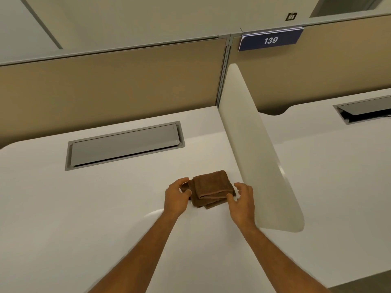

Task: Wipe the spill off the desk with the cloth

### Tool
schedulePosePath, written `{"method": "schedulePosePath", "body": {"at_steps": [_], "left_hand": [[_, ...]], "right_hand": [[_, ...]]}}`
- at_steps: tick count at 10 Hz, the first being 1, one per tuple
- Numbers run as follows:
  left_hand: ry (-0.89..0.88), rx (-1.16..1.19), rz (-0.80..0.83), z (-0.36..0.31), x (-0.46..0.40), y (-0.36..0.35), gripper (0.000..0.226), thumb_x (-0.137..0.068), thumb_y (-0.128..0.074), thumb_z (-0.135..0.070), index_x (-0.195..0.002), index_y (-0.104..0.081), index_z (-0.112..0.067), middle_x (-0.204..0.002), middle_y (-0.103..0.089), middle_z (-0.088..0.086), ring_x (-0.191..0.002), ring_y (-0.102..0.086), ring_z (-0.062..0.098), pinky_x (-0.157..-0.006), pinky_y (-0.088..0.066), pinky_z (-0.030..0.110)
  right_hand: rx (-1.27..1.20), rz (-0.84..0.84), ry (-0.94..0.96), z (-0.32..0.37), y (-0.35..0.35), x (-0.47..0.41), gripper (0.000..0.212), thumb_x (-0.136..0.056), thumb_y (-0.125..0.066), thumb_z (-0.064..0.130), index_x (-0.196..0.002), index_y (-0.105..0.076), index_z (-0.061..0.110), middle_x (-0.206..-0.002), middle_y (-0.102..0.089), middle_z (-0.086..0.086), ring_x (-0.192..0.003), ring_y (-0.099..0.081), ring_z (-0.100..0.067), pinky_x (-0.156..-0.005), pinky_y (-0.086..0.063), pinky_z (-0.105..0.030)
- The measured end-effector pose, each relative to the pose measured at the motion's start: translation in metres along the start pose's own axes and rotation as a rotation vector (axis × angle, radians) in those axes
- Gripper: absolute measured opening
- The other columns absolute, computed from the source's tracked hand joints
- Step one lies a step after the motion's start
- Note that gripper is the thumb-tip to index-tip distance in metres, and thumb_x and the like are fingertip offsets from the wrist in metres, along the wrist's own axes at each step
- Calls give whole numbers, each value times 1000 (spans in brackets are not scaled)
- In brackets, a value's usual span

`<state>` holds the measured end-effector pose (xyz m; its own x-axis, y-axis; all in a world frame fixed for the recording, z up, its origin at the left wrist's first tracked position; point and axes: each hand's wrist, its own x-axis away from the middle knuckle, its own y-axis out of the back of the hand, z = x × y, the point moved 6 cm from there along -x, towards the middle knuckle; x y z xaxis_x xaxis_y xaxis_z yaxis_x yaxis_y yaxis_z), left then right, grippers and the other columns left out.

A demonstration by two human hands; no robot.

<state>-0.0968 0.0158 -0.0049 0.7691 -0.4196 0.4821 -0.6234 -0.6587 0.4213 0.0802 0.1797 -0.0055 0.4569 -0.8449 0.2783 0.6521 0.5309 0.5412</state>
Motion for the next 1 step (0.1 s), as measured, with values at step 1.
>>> {"method": "schedulePosePath", "body": {"at_steps": [1], "left_hand": [[-98, -43, 1, -4, 35, 22, 45, -96, -70, -2, -140, -64, -13, -141, -66, 1, -134, -58, 20, -107, -40, 17]], "right_hand": [[4, 65, 84, 24, 1, 24, 26, -92, -68, 0, -115, -64, 10, -112, -64, -4, -103, -64, -25, -89, -57, -37]]}}
